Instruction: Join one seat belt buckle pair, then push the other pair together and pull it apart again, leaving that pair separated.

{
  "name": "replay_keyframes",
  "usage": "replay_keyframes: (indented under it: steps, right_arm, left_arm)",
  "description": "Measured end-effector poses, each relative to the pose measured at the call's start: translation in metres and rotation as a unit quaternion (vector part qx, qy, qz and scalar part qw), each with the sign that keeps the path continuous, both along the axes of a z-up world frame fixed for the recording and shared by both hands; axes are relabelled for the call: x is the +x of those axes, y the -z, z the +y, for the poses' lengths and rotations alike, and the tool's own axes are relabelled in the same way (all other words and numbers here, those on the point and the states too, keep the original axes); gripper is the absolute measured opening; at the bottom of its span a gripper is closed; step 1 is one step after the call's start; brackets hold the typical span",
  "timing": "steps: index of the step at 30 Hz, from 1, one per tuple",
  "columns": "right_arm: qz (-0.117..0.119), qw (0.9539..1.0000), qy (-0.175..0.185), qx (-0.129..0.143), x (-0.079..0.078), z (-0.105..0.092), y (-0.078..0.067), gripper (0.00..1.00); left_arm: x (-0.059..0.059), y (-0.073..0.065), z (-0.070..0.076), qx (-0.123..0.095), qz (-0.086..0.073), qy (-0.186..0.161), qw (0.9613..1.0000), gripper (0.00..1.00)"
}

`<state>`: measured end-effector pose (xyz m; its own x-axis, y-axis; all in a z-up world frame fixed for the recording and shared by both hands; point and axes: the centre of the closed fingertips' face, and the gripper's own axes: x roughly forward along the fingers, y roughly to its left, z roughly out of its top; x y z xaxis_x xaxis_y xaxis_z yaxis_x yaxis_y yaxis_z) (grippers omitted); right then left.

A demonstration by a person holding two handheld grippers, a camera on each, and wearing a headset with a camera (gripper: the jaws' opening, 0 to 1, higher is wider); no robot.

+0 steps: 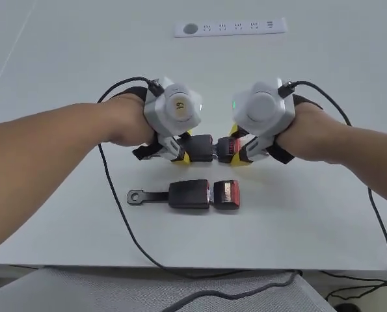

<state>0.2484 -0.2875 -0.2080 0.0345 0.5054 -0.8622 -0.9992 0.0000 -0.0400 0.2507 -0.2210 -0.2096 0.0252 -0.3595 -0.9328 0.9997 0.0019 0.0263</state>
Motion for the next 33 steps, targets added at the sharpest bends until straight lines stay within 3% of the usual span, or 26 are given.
replay_keyframes:
  steps: [33]
  right_arm:
    - [-0.001,1.0,0.003,0.007,-0.0001,0.0019,-0.0008,0.31]
  left_arm:
    - [0.0021,0.0015,0.0026,-0.011,0.002,-0.01,0.9999,0.32]
